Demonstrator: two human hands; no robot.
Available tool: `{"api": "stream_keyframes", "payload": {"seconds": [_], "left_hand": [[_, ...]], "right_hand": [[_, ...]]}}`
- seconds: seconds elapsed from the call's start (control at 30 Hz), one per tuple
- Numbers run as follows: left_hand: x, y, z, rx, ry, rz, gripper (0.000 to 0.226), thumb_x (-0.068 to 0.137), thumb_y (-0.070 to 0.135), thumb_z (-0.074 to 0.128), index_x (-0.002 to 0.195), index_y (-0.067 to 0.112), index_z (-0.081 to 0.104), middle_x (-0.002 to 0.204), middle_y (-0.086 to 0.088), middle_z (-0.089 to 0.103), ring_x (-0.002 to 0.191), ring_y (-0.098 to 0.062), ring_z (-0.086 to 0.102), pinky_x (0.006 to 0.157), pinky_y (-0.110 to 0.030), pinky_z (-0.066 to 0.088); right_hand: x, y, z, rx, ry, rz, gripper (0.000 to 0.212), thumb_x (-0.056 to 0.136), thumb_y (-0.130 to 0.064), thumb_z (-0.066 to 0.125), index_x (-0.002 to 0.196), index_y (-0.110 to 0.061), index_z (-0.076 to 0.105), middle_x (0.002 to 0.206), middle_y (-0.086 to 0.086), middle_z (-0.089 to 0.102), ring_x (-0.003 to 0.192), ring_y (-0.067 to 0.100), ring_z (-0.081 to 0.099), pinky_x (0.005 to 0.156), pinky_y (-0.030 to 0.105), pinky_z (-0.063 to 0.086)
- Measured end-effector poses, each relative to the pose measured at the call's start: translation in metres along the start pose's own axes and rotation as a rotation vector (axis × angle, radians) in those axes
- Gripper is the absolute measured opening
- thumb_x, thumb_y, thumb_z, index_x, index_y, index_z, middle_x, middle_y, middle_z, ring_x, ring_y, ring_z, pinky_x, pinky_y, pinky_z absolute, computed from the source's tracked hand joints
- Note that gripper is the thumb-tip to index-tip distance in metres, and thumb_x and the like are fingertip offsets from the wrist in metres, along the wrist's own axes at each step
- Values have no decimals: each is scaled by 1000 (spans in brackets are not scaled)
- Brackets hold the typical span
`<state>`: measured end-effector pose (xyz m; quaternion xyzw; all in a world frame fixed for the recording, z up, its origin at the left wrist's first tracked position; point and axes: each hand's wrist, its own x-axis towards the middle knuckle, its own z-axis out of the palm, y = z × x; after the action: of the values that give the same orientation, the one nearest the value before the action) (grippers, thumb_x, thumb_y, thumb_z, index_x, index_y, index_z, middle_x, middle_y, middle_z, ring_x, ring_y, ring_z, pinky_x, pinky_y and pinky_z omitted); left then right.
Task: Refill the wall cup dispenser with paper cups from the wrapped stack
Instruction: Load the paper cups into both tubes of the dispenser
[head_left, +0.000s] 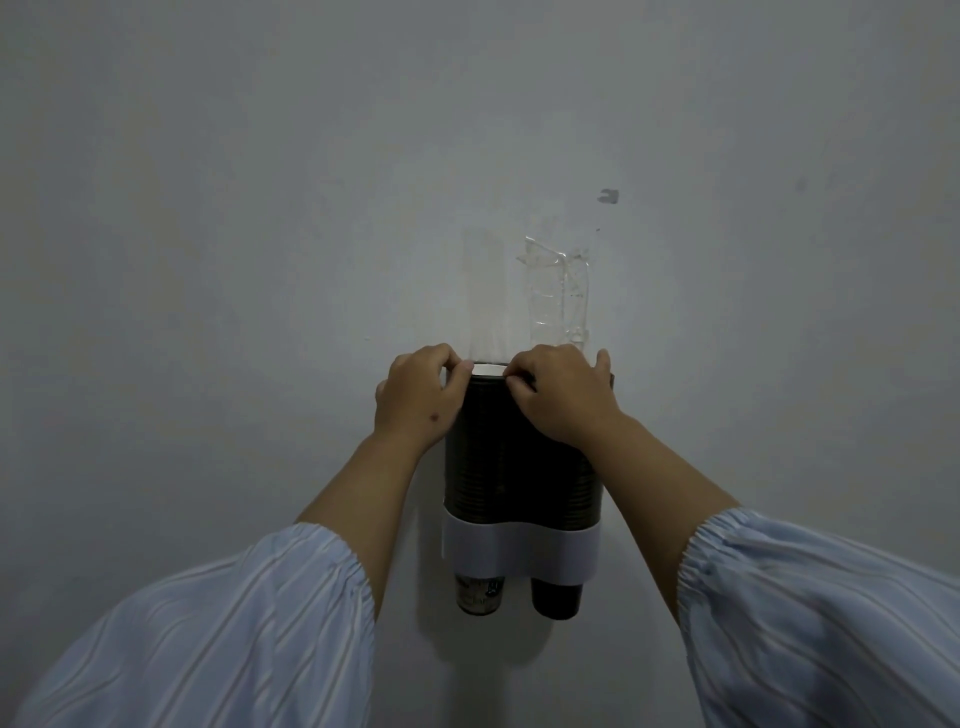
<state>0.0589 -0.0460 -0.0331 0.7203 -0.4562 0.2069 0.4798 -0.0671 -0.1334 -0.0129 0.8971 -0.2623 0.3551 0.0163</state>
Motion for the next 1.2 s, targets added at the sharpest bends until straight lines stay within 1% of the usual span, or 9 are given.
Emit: {"api": "stream_keyframes", "payload": {"seconds": [0.17,0.43,0.7,0.77,0.83,0.9,0.97,1.07,1.2], "left_hand": [[0,3,-3,88,-24,16,28,94,34,44,85,11,58,80,3,53,97,-29,52,81,-40,41],[-3,6,-5,215,-79,39,30,97,37,36,92,13,52,86,-1,55,98,-28,51,83,-41,35],[-8,16,-8,295,-203,-6,25,96,42,33,92,19,42,96,6,46,109,-23,45,101,-52,28],[-11,16,-8,272,-215,-18,27,96,42,35,99,18,46,105,3,51,116,-23,43,103,-52,27],[-17,12,-4,244,-205,-4,31,95,41,38,113,18,46,123,1,51,124,-22,38,105,-53,28],[-26,8,1,225,-186,27,41,94,40,40,129,19,40,141,0,40,132,-21,31,106,-54,29],[-35,4,6,212,-193,22,55,94,41,41,143,22,24,155,-1,19,141,-22,19,109,-53,27],[-48,5,12,174,-195,-10,71,92,42,45,149,26,5,160,-1,-1,145,-24,6,110,-53,23],[-72,10,20,141,-196,-43,82,90,40,50,150,25,-5,159,-3,-9,146,-26,4,111,-52,22]], "right_hand": [[-2,-1,0,-30,-6,-15,29,95,-27,40,110,-20,64,115,1,62,116,25,51,110,65,10],[-7,0,-2,-81,-67,-27,32,97,-25,34,119,-22,56,124,-1,57,124,25,44,109,67,6],[-11,-2,-9,-142,-175,-35,35,95,-23,34,128,-24,47,137,-2,48,134,26,31,106,72,-2],[-17,2,-6,-139,-173,-41,41,94,-23,36,135,-27,39,145,-4,40,139,26,23,106,72,-4],[-26,7,-1,-165,-159,-60,54,93,-25,40,144,-30,23,154,-6,24,144,27,11,106,71,-4],[-33,12,4,-180,-135,-63,66,91,-27,43,148,-31,10,159,-8,9,147,27,-1,107,71,-4],[-39,17,7,-157,-106,-41,72,89,-27,46,149,-30,7,160,-7,1,147,27,-6,108,69,-3],[-49,25,8,-129,-72,-2,77,87,-27,48,149,-30,4,160,-6,-4,146,27,-9,110,67,-1],[-69,34,8,-107,-69,21,82,86,-25,49,149,-31,-3,159,-4,-12,146,28,-9,111,65,4]]}}
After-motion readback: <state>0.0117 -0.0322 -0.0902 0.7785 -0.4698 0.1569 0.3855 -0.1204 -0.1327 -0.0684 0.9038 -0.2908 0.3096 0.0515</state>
